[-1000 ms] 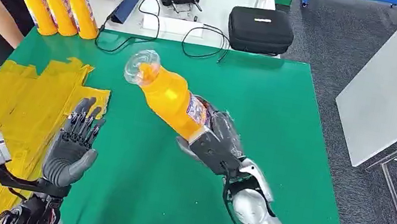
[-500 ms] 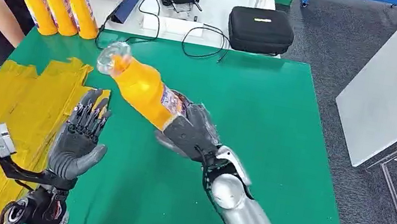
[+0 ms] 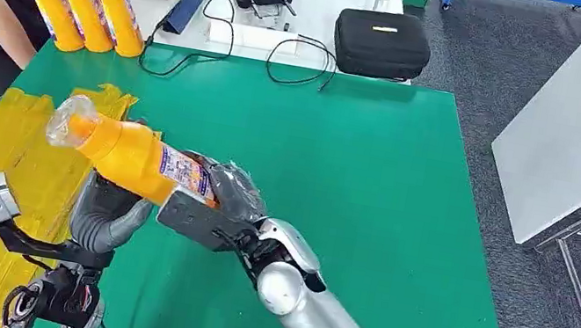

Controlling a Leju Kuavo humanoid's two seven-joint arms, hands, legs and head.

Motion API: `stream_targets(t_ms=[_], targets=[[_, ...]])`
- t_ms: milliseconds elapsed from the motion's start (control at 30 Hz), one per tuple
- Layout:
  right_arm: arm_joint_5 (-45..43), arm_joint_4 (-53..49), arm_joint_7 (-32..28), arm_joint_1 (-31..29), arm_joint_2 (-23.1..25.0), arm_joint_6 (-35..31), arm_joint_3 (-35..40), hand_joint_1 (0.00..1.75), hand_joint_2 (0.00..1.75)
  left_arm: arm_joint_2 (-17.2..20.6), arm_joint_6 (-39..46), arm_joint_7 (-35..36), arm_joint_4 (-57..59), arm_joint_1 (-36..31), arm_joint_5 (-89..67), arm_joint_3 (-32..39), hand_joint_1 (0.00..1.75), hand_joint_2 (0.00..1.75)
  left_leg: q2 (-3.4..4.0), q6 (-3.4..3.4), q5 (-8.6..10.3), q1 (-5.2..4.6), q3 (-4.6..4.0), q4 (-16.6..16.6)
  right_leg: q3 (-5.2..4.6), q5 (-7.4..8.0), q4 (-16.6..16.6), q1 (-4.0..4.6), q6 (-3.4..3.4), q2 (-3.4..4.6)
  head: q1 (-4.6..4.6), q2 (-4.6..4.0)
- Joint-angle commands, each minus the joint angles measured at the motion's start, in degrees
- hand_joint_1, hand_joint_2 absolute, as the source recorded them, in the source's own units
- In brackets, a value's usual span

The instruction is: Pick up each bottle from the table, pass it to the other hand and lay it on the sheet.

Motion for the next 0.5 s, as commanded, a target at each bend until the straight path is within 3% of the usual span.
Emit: stream_targets(t_ms=[33, 500], targets=[[3.47, -0.12, 1.79, -1.10, -0.92, -0.09, 8.67, 1.75, 1.75, 0.59, 0.08, -0.15, 0.61, -0.75, -0.29, 3.17, 0.00, 1.75, 0.06, -0.02, -0.06, 0.02, 0.14, 0.00, 0.13, -0.03, -0.02, 0.02, -0.03, 0.02, -0.02, 0.00], [2.74, 4.43, 2.51, -1.89, 0.74, 1.84, 10.86, 1.75, 1.75, 1.13, -0.84, 0.11, -0.13, -0.83, -0.66, 2.56, 0.00, 1.75, 0.00, -0.02, -0.02, 0.02, 0.06, 0.00, 0.06, 0.00, -0.03, 0.02, -0.02, -0.03, -0.02, 0.00]])
